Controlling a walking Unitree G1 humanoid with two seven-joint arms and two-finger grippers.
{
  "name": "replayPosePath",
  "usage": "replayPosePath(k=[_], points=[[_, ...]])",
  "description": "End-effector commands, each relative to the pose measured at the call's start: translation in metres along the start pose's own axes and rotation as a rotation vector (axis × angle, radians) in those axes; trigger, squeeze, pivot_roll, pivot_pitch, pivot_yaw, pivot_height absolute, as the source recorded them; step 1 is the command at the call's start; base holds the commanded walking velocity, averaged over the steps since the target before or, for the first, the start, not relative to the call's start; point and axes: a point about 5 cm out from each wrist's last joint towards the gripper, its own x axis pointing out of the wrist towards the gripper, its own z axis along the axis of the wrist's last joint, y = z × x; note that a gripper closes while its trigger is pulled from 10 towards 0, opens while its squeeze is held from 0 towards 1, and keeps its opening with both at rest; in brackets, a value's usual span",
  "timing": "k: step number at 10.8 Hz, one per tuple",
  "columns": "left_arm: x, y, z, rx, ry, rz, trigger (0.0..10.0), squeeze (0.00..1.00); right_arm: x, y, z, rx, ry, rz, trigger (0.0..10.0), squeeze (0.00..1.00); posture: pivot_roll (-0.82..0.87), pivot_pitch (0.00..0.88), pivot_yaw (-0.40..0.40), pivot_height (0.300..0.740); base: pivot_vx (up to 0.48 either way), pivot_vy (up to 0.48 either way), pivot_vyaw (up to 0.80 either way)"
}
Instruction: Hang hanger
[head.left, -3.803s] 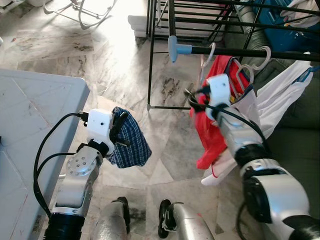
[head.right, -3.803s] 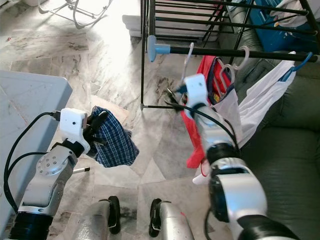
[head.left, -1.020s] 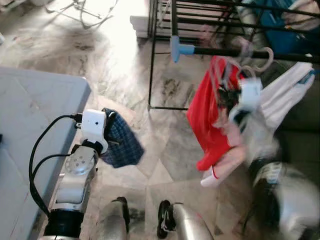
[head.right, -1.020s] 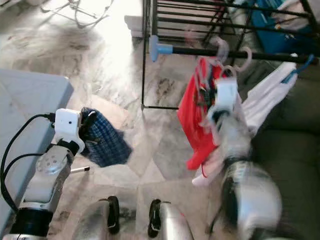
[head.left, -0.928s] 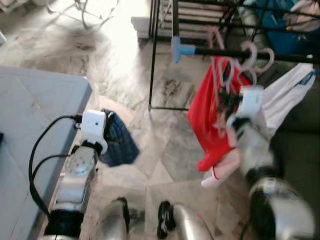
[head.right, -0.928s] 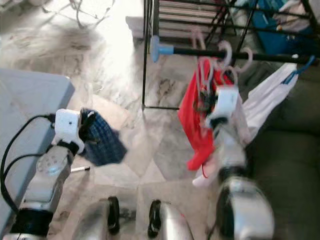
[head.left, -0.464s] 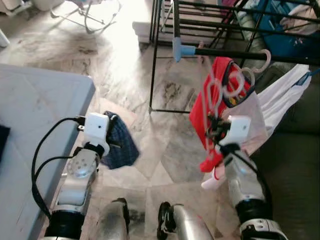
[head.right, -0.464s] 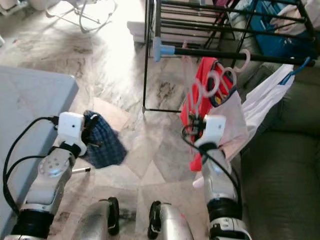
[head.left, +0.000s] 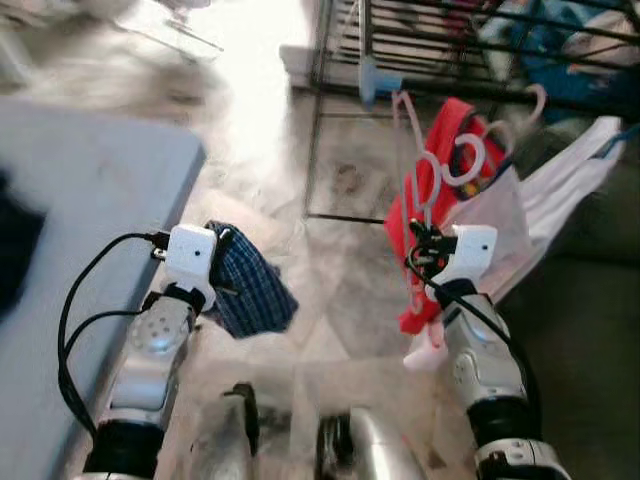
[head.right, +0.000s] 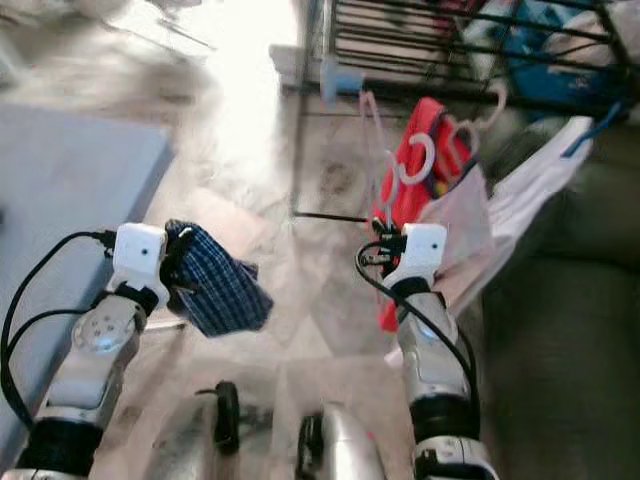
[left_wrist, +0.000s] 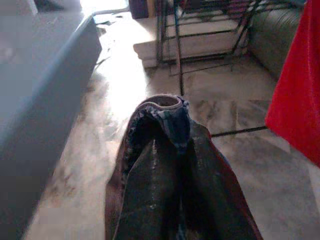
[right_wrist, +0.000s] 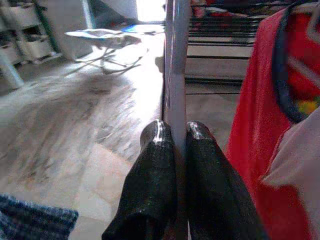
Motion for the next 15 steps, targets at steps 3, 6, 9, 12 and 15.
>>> replayPosePath(k=[3, 6, 9, 12, 15], points=[[0.002, -0.004, 0.001, 0.005, -0.007, -0.025, 10.0, 0.0, -0.004, -0.006, -0.001, -0.002, 0.017, -0.042, 10.0, 0.0, 0.08, 0.121, -0.087, 0.74, -0.321, 0.0, 0.0], [0.004, -0.006, 0.003, -0.004, -0.011, -0.06, 10.0, 0.0, -0.001, -0.007, 0.0, 0.005, 0.022, -0.057, 10.0, 0.0, 0.08, 0.117, -0.085, 0.74, -0.277, -0.082, 0.0], [0.006, -0.006, 0.005, -0.004, -0.033, -0.069, 10.0, 0.0, 0.0, -0.006, 0.001, 0.001, 0.027, -0.061, 10.0, 0.0, 0.07, 0.114, -0.085, 0.74, 0.0, -0.17, -0.53], [0.008, -0.006, 0.01, -0.026, -0.057, -0.133, 10.0, 0.0, 0.001, -0.006, 0.001, -0.007, 0.032, -0.064, 10.0, 0.0, 0.07, 0.114, -0.084, 0.74, 0.0, 0.0, -0.59], [0.01, -0.003, 0.011, -0.01, -0.065, -0.136, 10.0, 0.0, 0.001, -0.006, 0.0, -0.01, 0.039, -0.067, 10.0, 0.0, 0.07, 0.116, -0.084, 0.74, 0.0, 0.0, -0.44]])
